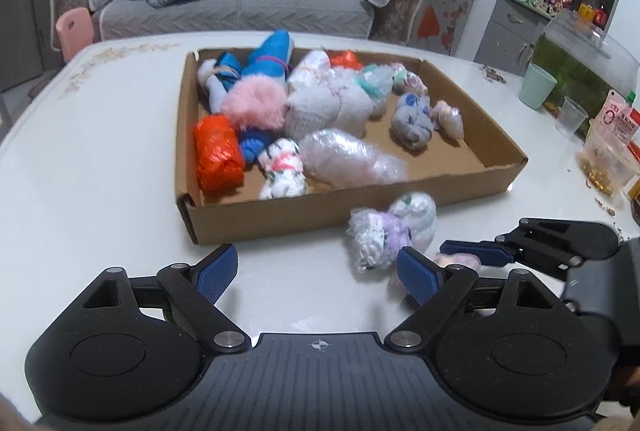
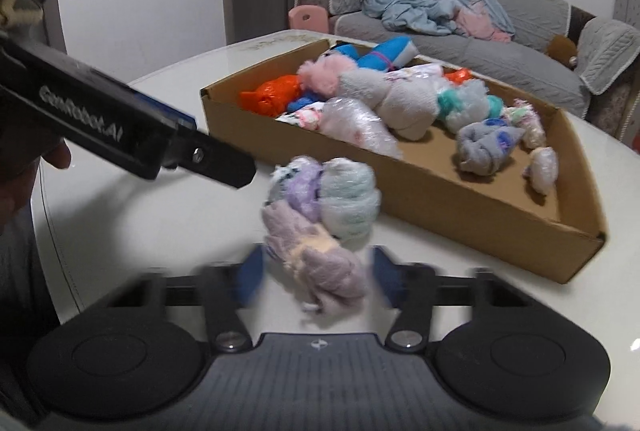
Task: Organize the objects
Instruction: 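Grasp the lavender bubble-wrap bundle with left tool while right grasps pink knit bundle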
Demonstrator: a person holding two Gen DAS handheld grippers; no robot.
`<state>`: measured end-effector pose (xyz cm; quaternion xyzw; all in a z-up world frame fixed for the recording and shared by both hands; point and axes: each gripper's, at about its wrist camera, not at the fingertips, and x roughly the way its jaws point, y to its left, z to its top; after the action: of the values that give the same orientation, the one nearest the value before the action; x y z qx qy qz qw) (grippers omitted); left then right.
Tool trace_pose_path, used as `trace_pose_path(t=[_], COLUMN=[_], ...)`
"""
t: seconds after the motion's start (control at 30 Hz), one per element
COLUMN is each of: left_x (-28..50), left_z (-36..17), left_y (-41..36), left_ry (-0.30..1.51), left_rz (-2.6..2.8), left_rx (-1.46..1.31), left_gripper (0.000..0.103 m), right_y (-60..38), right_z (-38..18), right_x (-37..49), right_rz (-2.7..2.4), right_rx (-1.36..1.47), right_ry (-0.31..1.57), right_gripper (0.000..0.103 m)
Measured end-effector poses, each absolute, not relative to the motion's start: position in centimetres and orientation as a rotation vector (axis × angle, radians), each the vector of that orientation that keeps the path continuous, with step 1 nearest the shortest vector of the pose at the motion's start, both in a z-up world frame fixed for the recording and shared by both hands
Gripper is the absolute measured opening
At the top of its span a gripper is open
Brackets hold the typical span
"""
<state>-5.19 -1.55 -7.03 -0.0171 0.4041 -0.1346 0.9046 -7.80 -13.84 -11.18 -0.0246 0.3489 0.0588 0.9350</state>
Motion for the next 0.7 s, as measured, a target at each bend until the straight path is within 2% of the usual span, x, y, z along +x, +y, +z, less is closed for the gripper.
trace_pose_path(t=[0.13,0.53,0.7], left_x=[-5.2,-3.1,-2.5], left_z=[-8.0,-10.3,-10.6], left_y=[-3.0,-9.5,-9.8], left_ry=[0.85,0.825,0.789], left_rz=[-0.308,-0.221,-0.159], left_rx=[-0.022,-0.032,-0.037], left_gripper=[0.09,0.101,0.099], right_y=[-16.0,-19.7,-20.0], right_z=[-11.2,-11.5,-11.9], right_x=[-9.8,-12.2,-12.5], right_rz=[0.109,0.037,0.056], right_rx=[-0.034,0.012,0.025], right_ry=[0.71,0.692,0.692], right_gripper=[0.038,0.042,0.042])
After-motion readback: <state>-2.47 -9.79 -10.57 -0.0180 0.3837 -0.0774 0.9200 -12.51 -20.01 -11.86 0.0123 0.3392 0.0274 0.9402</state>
